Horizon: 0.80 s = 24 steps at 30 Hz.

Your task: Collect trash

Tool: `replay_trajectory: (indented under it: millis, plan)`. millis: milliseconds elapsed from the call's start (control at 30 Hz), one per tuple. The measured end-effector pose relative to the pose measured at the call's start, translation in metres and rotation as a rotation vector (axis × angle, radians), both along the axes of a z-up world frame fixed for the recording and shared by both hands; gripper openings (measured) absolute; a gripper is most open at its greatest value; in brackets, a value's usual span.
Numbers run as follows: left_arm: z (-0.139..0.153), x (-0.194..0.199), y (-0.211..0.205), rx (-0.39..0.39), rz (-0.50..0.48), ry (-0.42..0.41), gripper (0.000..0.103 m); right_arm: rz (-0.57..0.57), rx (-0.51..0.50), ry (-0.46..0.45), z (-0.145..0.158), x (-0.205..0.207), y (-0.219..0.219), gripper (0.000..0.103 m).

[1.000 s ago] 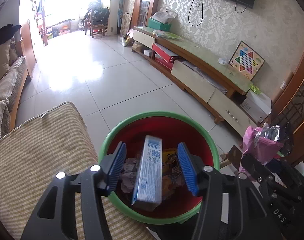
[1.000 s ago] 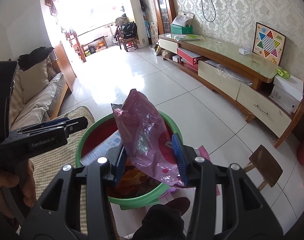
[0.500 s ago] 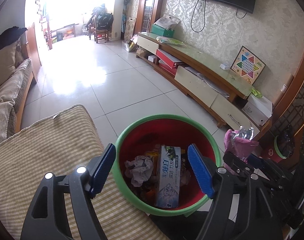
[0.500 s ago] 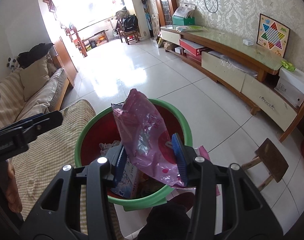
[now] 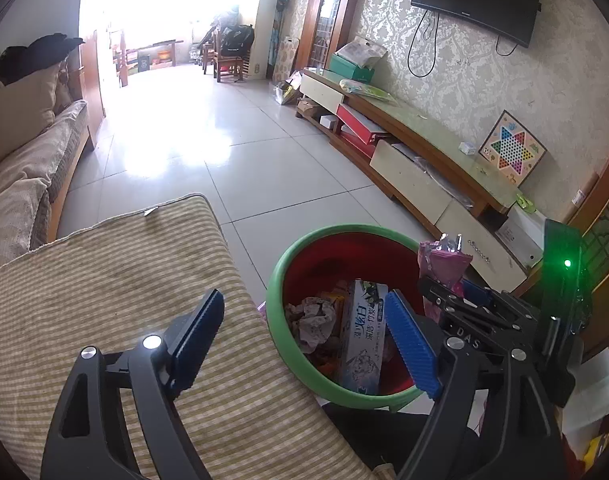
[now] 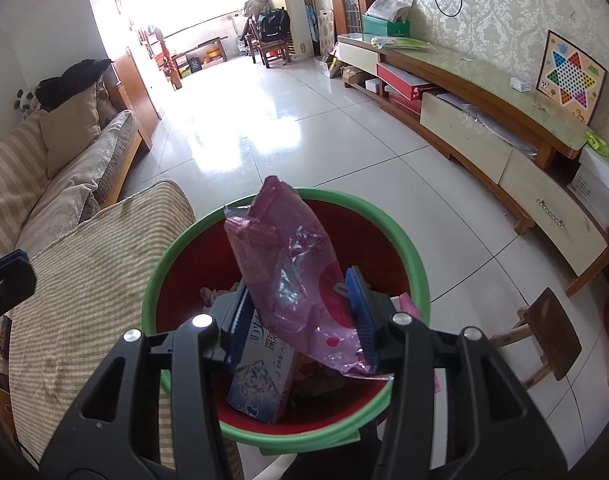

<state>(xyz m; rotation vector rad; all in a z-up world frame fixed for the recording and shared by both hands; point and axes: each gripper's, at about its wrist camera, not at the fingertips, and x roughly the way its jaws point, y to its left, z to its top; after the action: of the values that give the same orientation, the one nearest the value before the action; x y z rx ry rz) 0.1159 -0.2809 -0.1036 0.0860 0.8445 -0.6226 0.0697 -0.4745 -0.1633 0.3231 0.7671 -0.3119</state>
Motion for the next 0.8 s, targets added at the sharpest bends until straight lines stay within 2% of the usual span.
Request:
replay_trajectory:
  millis: [33, 67, 100, 167, 200, 333, 533, 667, 733, 800]
  plan:
    - [0.0, 0.001, 0.004, -0.001, 0.005, 0.004, 0.081, 0.002, -0.001, 0.004, 0.0, 0.002, 0.0, 0.048]
    - [-0.001, 0.001, 0.007, -0.004, 0.011, 0.006, 0.081, 0.004, -0.002, 0.006, 0.0, 0.003, 0.0, 0.054]
    - [-0.001, 0.002, 0.01, -0.007, 0.016, 0.007, 0.082, 0.001, -0.011, 0.008, 0.0, 0.004, 0.001, 0.069]
    - [0.0, 0.003, 0.018, -0.015, 0.029, 0.005, 0.083, -0.005, -0.027, -0.007, 0.003, 0.004, 0.004, 0.089]
    - [0.0, 0.003, 0.022, -0.019, 0.034, 0.003, 0.084, 0.005, -0.027, -0.013, 0.004, 0.004, 0.007, 0.093]
    - [0.002, 0.002, 0.034, -0.013, 0.045, -0.005, 0.086, 0.023, -0.047, -0.004, 0.012, 0.004, 0.019, 0.098]
    - [0.013, -0.007, 0.07, -0.063, 0.069, -0.008, 0.088, 0.034, -0.105, -0.089, 0.048, -0.022, 0.058, 0.098]
    - [0.03, -0.021, 0.1, -0.103, 0.1, -0.071, 0.095, 0.048, -0.181, -0.112, 0.064, -0.039, 0.098, 0.098]
    - [0.041, -0.031, 0.115, -0.108, 0.127, -0.124, 0.095, 0.038, -0.22, -0.173, 0.076, -0.053, 0.115, 0.098]
    - [0.051, -0.04, 0.127, -0.111, 0.146, -0.158, 0.095, 0.005, -0.264, -0.291, 0.093, -0.073, 0.135, 0.098]
